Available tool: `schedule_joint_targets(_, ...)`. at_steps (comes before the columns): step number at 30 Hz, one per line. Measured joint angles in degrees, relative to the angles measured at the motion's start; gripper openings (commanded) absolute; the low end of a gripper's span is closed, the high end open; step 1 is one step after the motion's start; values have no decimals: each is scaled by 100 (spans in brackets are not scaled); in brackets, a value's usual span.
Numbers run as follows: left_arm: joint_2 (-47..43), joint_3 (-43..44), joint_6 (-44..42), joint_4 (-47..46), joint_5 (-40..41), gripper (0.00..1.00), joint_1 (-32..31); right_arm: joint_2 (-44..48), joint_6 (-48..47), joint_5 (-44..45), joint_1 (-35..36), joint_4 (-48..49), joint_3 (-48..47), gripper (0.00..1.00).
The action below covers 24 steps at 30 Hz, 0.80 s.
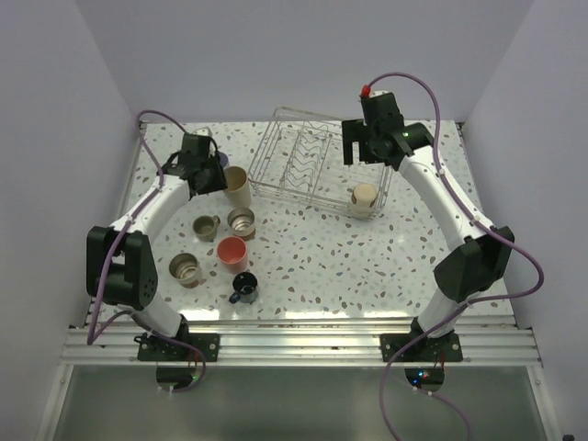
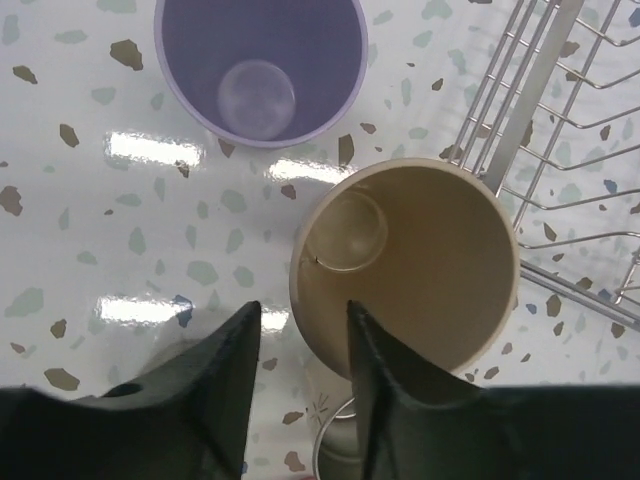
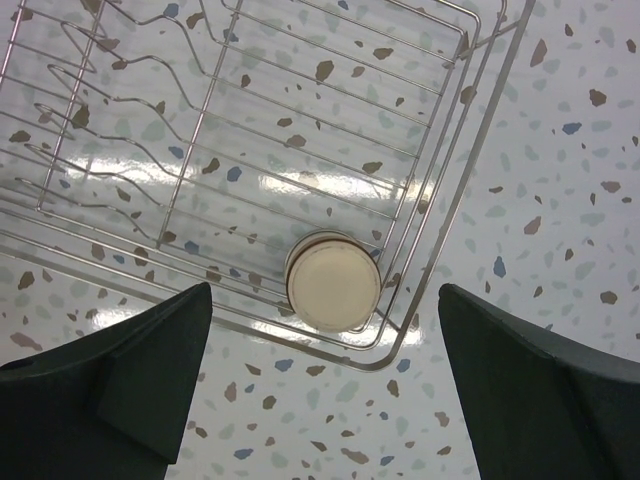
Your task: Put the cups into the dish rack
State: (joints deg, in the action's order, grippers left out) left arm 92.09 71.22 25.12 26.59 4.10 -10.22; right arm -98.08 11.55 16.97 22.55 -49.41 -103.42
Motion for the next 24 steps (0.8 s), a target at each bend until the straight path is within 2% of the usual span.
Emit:
schedule_joint_targets(1, 52, 0, 9, -39, 24, 35, 0, 2, 0, -2, 0, 0, 0, 99)
schedule_joint_targets(2, 109, 0, 17, -72, 37, 24, 0, 2, 0, -11, 0, 0, 2, 99)
schedule_joint_targets(4, 236, 7, 59, -129, 61, 15, 0, 0, 0, -26, -4, -2, 4, 98)
schedule_joint_targets(6, 385, 44, 107, -179, 59, 1, 0, 0, 0, -50, -7, -2, 4, 98)
schedule_joint_targets(15, 428, 299, 144, 79, 136, 0, 98, -26, 83, -343, -7, -90, -153, 99)
schedule_joint_targets(19, 17, 361, 245, 291, 35, 0, 573, -131, 284, -1025, -13, -151, -804, 99)
schedule_joint_targets(24, -671, 627, 455, 92, -507, 0, 988, -210, 820, -2621, -39, 319, -1250, 99)
